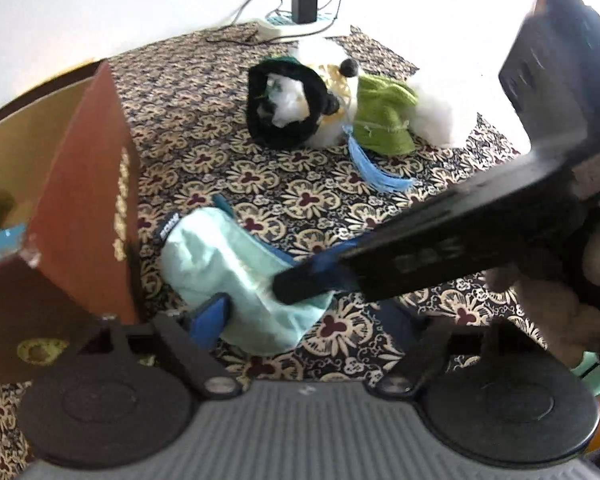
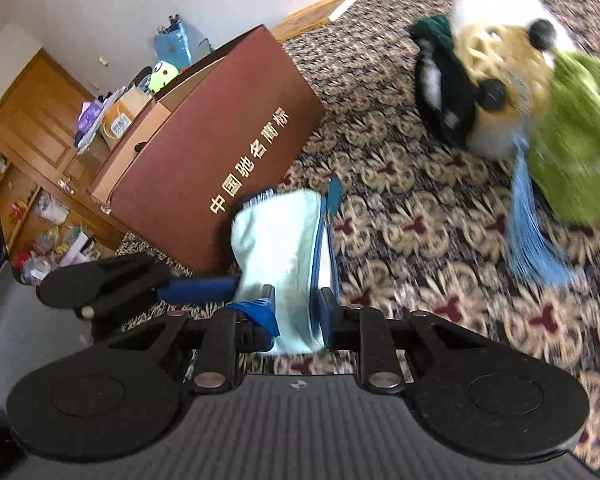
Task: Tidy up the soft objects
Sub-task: 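Lift the pale blue pouch and carry it over the cardboard box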
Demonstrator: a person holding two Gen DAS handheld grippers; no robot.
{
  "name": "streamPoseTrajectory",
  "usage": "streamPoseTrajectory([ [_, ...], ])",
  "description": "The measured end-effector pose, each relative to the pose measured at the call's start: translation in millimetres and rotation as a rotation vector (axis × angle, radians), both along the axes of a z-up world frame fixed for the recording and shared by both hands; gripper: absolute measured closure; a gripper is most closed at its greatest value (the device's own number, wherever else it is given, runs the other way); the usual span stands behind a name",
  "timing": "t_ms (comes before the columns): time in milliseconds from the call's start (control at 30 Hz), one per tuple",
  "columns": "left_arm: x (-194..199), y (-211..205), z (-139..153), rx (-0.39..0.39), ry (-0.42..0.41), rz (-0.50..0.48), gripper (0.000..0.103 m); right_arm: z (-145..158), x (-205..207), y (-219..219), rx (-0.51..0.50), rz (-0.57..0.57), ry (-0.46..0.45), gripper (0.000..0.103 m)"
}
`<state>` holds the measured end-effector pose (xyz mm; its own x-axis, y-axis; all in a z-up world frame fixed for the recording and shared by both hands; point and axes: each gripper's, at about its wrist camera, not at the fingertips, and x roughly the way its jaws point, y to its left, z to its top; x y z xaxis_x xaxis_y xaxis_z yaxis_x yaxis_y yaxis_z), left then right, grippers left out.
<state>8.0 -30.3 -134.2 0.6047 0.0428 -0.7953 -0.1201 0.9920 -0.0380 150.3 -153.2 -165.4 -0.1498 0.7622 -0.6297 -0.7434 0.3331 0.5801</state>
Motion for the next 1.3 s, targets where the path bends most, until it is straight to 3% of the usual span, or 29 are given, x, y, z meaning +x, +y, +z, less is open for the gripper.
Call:
streamPoseTrajectory([
  [133, -3, 7, -6, 0.0, 0.019, 0.053, 0.01, -1, 7, -14, 0.023, -0.082, 0.037, 0.098],
  [200, 1, 11, -12, -0.012, 0.038, 0.078, 0.01, -2, 11, -14, 0.042, -0.119, 0.051, 0.093],
  [333, 7, 12, -21, -0.016, 0.047, 0.098, 0.012, -6, 18, -3, 0.083, -0.153, 0.097, 0.092],
  [467, 9, 8, -21, 0.003, 0.027, 0.085, 0.029, -15, 13, 10, 0.069, -0.132, 0.118, 0.094],
  [500, 9, 8, -20, -0.006, 0.018, 0.08, 0.042, -14, 12, 10, 0.066, -0.124, 0.114, 0.095],
  [533, 9, 10, -18, -0.019, 0.014, 0.072, 0.048, -14, 10, 11, 0.067, -0.111, 0.116, 0.096],
  [700, 10, 6, -8, -0.044, -0.01, 0.019, 0.058, -13, 4, -1, 0.116, -0.098, 0.228, 0.101],
  [933, 7, 3, 27, -0.063, -0.108, -0.091, 0.059, 20, -8, -25, 0.172, -0.186, 0.167, 0.102],
  [1133, -5, 17, 72, -0.034, -0.263, -0.17, 0.06, 75, -24, -24, 0.262, -0.253, 0.022, 0.102],
  [1300, -26, 49, 106, 0.0, -0.359, -0.15, 0.061, 115, -44, 6, 0.34, -0.238, -0.109, 0.101],
])
